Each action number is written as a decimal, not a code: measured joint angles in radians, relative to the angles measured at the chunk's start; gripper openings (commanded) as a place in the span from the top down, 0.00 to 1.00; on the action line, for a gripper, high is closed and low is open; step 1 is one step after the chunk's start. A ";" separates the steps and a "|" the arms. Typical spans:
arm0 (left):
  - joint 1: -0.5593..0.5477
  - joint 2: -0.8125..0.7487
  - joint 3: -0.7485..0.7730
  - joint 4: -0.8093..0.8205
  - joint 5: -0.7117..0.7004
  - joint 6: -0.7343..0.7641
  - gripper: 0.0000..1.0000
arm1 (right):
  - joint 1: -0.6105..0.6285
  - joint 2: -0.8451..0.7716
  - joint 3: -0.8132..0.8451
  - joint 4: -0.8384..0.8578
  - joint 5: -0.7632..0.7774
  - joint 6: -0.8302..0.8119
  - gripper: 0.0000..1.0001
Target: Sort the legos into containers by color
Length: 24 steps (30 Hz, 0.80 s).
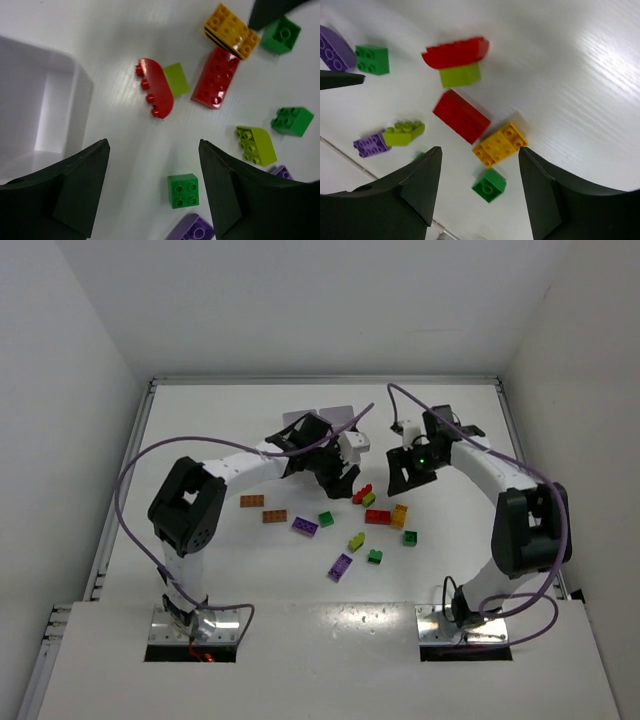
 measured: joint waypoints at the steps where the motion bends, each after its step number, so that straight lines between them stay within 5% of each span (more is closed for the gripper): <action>1: 0.013 0.000 0.000 0.012 -0.002 -0.030 0.22 | 0.024 0.010 0.011 0.011 0.010 0.011 0.37; 12: 0.249 -0.077 -0.024 0.197 -0.075 -0.346 0.22 | 0.219 0.167 0.052 0.130 0.174 0.164 0.33; 24: 0.269 -0.106 -0.056 0.227 -0.086 -0.405 0.22 | 0.246 0.256 0.089 0.182 0.231 0.167 0.33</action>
